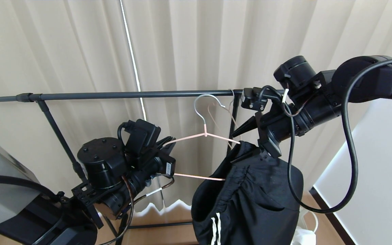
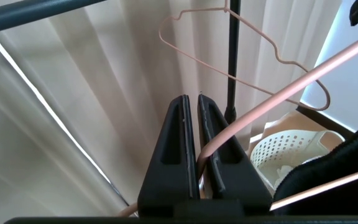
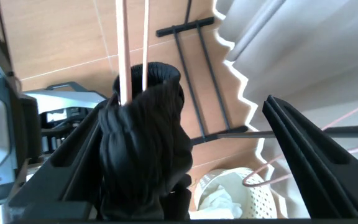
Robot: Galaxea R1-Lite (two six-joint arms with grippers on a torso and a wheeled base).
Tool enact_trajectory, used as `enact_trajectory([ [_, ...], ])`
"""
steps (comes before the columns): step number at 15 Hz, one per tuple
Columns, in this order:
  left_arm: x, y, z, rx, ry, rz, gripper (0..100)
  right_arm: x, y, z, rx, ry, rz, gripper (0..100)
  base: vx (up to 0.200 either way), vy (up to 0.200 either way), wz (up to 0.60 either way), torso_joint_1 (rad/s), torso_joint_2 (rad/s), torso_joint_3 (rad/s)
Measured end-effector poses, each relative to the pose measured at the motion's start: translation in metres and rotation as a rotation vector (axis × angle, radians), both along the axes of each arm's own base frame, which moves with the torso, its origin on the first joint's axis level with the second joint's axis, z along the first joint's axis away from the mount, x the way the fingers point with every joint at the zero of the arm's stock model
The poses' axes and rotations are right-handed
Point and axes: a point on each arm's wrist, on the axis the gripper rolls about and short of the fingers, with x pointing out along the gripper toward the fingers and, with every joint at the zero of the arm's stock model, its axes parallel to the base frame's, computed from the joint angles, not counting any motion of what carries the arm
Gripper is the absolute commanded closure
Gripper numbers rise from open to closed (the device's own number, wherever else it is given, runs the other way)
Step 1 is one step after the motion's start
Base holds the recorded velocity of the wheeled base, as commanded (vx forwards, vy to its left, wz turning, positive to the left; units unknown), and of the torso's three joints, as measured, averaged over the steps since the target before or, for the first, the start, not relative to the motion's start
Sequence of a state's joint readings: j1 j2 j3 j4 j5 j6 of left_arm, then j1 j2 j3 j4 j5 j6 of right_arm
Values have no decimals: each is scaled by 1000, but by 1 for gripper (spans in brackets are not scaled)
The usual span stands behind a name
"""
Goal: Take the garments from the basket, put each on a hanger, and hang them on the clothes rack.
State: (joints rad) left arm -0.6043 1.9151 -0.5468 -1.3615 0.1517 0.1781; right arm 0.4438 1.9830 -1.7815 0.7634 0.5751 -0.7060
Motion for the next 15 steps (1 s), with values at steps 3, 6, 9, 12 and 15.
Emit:
enact_trajectory([
  [3, -1, 0, 2, -5, -8, 0, 100, 1, 9, 3, -12, 21, 16, 0, 0, 0, 0, 0, 0, 0],
  [6, -1, 1, 3, -8, -12, -1, 100, 4, 13, -2, -16, 27, 22, 0, 0, 0, 0, 0, 0, 0],
  [9, -1, 1, 3, -8, -11, 0, 100, 5, 15, -4, -19, 33, 26, 100, 0, 0, 0, 0, 0, 0],
  [12, -1, 2, 2, -8, -9, 3, 100, 5, 15, -4, -19, 32, 29, 100, 0, 0, 0, 0, 0, 0],
  [15, 0, 2, 2, -9, -7, 5, 100, 4, 14, -5, -23, 35, 29, 100, 0, 0, 0, 0, 0, 0],
])
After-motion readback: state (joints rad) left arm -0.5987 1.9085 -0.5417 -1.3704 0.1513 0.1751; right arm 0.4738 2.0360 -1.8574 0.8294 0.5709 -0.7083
